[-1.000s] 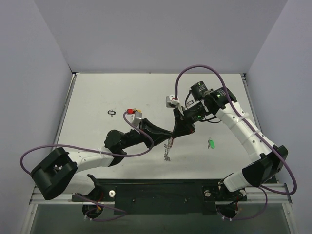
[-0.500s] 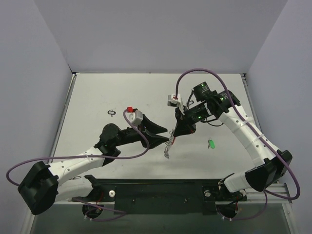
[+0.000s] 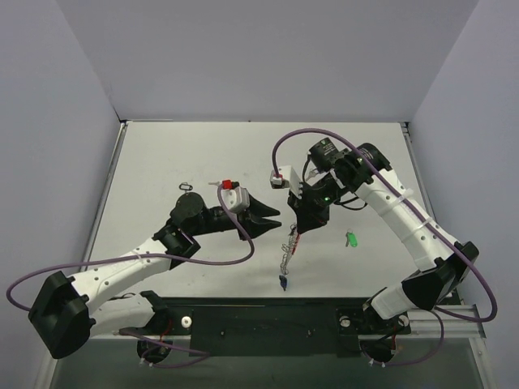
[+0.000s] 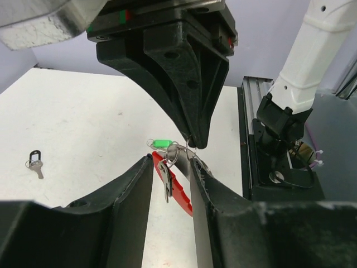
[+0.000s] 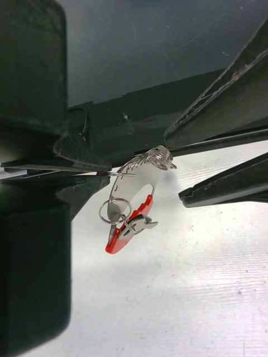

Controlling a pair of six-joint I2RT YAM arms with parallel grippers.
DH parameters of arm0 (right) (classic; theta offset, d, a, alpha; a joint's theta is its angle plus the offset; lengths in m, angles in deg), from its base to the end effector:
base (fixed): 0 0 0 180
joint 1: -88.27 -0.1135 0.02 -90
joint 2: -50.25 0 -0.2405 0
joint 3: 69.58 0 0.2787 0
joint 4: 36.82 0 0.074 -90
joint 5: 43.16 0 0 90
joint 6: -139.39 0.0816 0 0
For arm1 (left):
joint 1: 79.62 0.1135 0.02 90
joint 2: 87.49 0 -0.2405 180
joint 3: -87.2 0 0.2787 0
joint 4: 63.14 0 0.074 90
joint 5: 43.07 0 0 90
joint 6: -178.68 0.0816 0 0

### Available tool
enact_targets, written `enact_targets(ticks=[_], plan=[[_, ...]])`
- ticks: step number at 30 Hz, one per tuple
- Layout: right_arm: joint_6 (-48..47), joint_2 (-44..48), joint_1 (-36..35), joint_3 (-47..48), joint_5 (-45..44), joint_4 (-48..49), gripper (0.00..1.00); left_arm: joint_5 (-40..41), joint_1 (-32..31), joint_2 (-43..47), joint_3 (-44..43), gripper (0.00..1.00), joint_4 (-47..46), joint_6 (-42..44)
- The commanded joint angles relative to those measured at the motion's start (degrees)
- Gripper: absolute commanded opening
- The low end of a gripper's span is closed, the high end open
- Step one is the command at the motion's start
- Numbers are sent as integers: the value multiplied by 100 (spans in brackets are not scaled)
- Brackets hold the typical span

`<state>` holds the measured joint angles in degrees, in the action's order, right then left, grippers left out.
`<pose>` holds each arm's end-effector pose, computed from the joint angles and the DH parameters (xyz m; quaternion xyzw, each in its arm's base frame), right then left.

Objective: Put the keys on the keyring

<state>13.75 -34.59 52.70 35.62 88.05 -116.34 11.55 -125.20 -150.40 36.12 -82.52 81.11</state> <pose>0.2364 0.2351 0.3337 -0.6014 0.6792 0.3391 0.2491 0.1920 -0.2635 0.2889 0.4206 0.5192 -0.4997 0.5513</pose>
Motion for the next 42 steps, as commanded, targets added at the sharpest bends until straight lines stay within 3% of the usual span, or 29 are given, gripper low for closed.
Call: enact_targets(ticks=[1,26,29,42], plan=[[-119,-50,-99,346,-315,-621,0,-198,-143,-212,-318,41,132,476],[-92,-182,-108,435,-131,-639,0,-479,-355,-1021,-450,32,-1107,-385],[-84,-182,-99,435,-140,-621,0,-505,-355,-1065,-459,26,-1108,-499],[-66,-209,-108,444,-113,-621,0,-663,-364,-1232,-520,22,-1047,-588]])
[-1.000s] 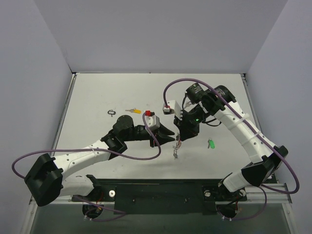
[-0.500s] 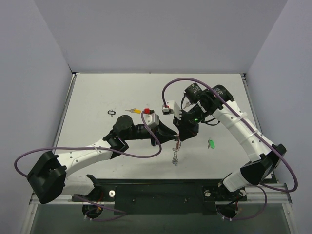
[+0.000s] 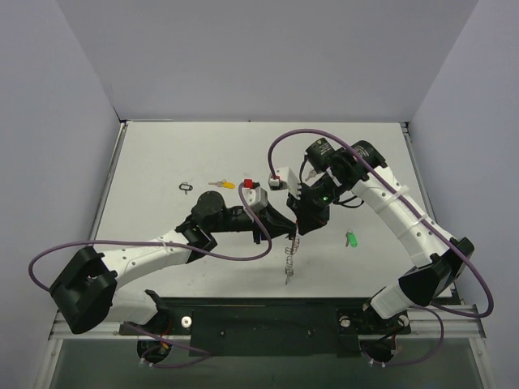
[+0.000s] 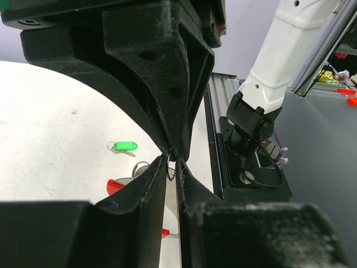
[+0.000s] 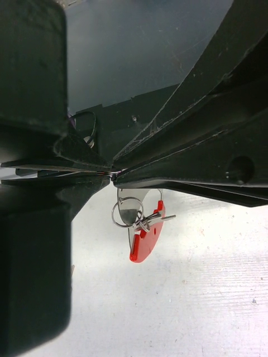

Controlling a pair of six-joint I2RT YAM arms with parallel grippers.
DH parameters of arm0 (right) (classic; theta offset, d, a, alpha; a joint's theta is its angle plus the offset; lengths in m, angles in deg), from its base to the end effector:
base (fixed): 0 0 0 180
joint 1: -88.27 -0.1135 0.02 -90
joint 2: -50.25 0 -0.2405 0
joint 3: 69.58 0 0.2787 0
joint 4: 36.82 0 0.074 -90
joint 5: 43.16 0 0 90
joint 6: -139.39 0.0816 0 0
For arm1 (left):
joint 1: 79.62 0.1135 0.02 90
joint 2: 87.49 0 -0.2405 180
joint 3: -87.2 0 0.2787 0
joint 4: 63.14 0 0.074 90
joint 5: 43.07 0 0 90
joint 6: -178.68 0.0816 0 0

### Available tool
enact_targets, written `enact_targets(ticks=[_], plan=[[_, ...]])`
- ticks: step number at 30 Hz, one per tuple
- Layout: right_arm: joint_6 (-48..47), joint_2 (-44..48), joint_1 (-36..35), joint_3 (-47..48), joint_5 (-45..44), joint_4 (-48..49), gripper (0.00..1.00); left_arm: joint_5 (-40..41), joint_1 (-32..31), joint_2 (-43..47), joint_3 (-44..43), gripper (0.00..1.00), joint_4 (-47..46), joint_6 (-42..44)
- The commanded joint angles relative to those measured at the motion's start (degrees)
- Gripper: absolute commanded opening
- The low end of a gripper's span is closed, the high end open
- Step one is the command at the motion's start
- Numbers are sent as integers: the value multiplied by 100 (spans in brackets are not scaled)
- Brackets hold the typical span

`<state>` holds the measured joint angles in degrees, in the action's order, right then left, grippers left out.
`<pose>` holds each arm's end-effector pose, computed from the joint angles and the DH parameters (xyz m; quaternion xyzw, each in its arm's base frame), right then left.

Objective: Put the keys on the keyring

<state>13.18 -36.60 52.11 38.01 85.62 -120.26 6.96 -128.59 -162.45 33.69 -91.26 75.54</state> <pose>0.2367 0.2363 0.3300 -0.6044 0.6936 0.3225 0.2227 0.1919 -0.3004 0.2597 0.4351 0.5159 -0.5568 0.4842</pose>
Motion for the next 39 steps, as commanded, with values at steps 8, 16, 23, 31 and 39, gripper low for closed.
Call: enact_targets(ticks=[8,16,23,31,39], plan=[[17,10,-23,223,147,-204,0,-179,-25,-54,-296,0,-128,-56],[-158,212,820,223,1253,-63,30,1443,-112,420,907,0,-2427,-1258],[-817,783,1190,-400,2299,736,44,3293,-438,219,1867,0,-5205,-1296],[-1161,661,1190,-594,2625,913,43,3285,-438,78,1612,0,-5375,-1533],[-862,371,1182,-437,2652,1071,39,3294,-438,131,1489,0,-5375,-1647]])
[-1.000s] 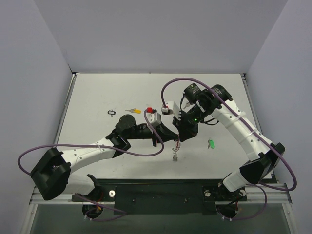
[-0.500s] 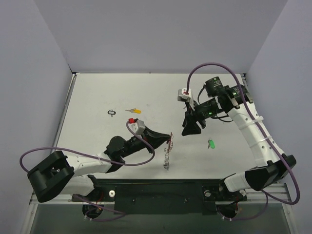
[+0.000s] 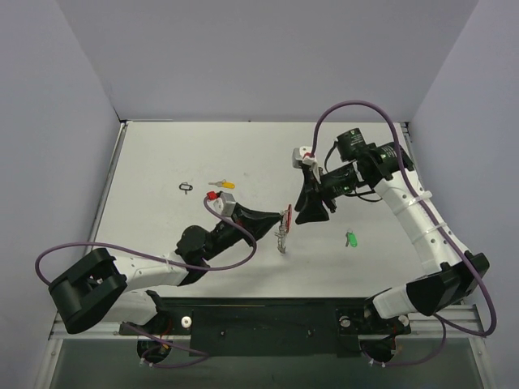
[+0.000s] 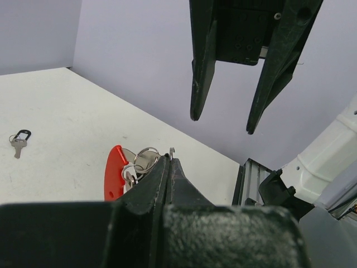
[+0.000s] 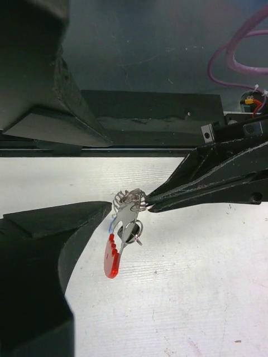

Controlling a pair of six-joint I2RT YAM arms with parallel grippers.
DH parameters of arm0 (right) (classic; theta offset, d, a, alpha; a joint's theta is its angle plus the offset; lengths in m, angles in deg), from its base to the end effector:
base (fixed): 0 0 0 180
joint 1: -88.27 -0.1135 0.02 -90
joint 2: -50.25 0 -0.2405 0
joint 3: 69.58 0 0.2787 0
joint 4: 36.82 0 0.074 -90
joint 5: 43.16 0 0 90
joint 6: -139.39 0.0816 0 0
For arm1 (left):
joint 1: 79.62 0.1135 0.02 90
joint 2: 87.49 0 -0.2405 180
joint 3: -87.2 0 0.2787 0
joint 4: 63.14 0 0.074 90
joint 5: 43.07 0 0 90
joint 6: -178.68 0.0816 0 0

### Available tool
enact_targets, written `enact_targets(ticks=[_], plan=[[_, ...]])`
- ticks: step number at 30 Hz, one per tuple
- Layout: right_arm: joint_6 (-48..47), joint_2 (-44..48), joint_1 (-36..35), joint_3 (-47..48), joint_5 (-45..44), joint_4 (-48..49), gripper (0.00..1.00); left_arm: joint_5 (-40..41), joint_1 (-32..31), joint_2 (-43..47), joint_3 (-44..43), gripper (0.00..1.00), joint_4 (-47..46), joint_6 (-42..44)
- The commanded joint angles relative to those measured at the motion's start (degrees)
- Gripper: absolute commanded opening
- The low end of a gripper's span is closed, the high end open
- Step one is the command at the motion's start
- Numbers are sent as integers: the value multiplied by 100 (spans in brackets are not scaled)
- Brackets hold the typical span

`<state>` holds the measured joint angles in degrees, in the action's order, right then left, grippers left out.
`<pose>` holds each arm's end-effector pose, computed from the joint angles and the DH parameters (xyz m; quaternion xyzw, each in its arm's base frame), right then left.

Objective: Put the keys on the keyring

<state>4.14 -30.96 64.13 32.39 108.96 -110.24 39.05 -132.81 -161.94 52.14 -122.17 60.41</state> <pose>0.2551 0.1934 0.3608 -0.5977 0.5732 0.4303 0.3591 0.1808 -0.2603 0.2204 0.1789 0.5491 -0.5621 0.5921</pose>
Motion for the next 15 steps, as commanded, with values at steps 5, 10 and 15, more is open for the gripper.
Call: enact_targets(ticks=[5,10,15], plan=[[420,-378,-73,29,326,351,31,102,-16,124,-444,0,-2285,-108],[579,-439,-178,72,318,465,25,50,-16,116,-558,0,-2276,-108],[606,-440,-196,73,449,465,15,58,-16,107,-602,0,-2285,-82]])
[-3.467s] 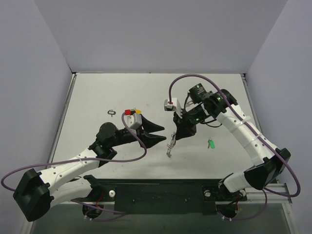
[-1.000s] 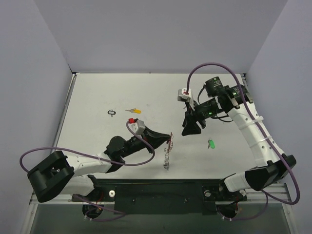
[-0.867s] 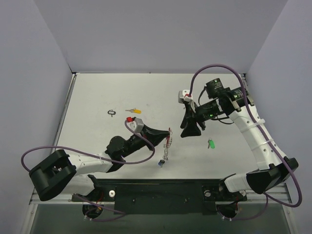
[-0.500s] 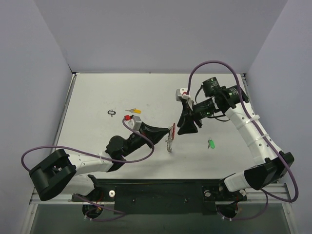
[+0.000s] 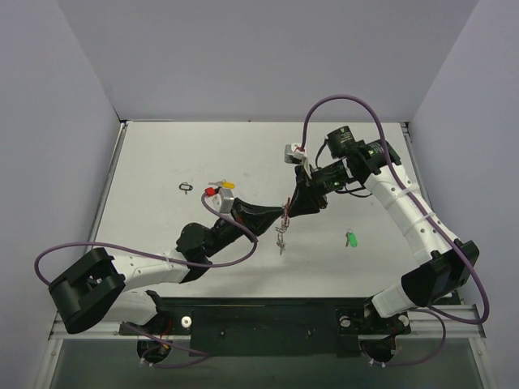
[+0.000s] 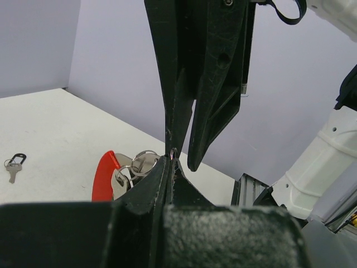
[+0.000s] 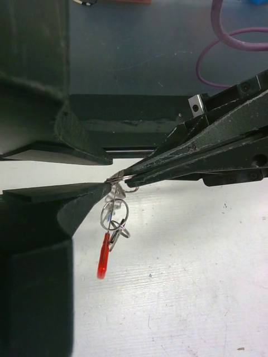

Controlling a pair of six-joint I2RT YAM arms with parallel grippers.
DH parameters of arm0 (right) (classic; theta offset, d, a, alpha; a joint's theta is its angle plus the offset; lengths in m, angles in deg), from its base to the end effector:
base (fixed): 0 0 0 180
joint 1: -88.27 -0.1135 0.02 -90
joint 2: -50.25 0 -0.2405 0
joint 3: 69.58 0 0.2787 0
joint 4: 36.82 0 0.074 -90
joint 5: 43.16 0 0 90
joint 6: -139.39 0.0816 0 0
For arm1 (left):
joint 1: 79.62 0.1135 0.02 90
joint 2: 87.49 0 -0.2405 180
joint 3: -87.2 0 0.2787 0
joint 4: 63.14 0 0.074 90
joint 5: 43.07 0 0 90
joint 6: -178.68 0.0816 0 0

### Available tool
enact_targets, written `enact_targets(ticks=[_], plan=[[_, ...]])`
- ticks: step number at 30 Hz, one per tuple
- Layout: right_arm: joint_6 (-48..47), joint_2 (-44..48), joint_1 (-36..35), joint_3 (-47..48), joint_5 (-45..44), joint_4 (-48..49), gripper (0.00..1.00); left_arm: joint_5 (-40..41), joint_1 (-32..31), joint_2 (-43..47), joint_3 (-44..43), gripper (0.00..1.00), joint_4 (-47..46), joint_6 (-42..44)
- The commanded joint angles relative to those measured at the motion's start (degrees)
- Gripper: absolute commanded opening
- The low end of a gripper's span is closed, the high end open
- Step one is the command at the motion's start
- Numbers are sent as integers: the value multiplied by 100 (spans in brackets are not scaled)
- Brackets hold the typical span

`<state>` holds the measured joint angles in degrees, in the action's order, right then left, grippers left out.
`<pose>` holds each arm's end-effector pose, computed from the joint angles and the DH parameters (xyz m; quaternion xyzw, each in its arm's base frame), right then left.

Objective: Put the keys on the keyring

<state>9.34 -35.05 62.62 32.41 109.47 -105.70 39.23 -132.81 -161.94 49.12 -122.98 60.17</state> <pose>0.2712 0.2106 0.3451 -0.5799 0.5877 0.4531 0.3362 0.1842 -0.2643 0.2416 0.1718 0.5226 -0.5735 0.6070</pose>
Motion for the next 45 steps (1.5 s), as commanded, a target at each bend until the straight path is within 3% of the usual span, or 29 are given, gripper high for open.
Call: enact_targets(ticks=[1,8,14,21,33,45], plan=[[85,-22,-54,53,434,2,13,32,-16,98,-309,0,-2195,-58],[59,-48,-116,27,601,2,10,-12,-16,19,-414,0,-2204,-84],[41,-66,-168,18,706,-7,0,-3,-16,-7,-406,0,-2204,-137],[59,57,-168,-9,768,-33,0,58,-16,-34,-336,0,-2212,-137],[780,206,-160,-9,-31,178,0,50,159,-289,77,0,-2090,-216],[367,224,-467,97,-1095,-218,0,-126,195,10,51,0,-650,661]])
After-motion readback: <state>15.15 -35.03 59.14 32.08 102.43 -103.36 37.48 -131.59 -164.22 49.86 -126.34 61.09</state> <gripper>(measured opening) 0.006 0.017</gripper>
